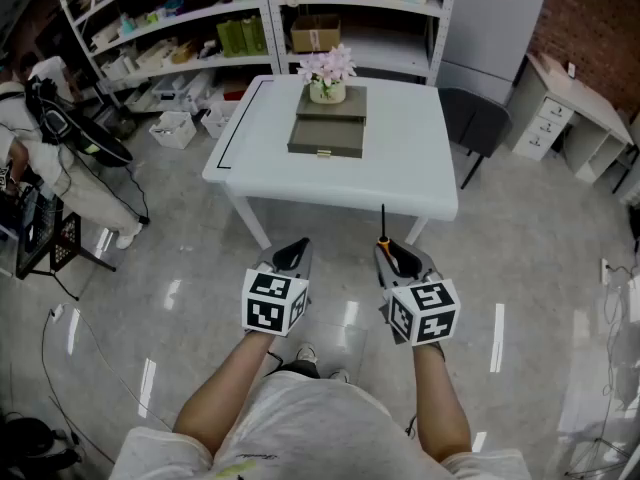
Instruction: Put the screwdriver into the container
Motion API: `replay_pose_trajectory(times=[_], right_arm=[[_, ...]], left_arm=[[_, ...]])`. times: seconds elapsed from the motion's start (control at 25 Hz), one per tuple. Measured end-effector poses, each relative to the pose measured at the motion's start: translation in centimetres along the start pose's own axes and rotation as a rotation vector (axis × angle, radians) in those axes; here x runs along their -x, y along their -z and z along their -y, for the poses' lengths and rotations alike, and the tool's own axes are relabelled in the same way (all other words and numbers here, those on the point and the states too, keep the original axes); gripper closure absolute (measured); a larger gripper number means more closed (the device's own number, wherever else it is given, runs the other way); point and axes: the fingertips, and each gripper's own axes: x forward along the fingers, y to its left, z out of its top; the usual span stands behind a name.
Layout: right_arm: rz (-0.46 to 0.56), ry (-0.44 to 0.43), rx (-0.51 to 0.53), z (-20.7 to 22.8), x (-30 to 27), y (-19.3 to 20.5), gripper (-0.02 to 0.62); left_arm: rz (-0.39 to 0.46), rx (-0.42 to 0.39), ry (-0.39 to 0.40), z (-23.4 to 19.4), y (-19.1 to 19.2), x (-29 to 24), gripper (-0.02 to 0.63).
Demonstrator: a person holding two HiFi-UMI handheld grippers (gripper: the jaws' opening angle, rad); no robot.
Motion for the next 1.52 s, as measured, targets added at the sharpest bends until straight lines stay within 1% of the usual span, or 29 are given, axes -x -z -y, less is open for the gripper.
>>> replay_pose_trajectory(times=[0.28,0.56,1.16,1.52], right_arm=[[-0.007,-0.008,0.005,0.8,-1.0,-0.2,0.520],[-0.025,-0.001,0.008,2.0,-3.8,-0.8,0.521],[-0.086,0.046,-0.010,4.4,-14.0,-3.6,0.521],[-0.114,0.082,-0.004,4.8,-18.7,-5.0,0.522]], left_arm=[[0.010,-0.012,0.006,-0.1,-0.7,-1.7,0.601],[0.010,-0.007,0.025,-2.0,-1.6,-4.5,0.601],[-0.027,0.008,0.096,-10.1,-4.3,-12.7,0.601],[-0.030,0.020,0.143,-14.1,-5.1,-16.0,0.601]])
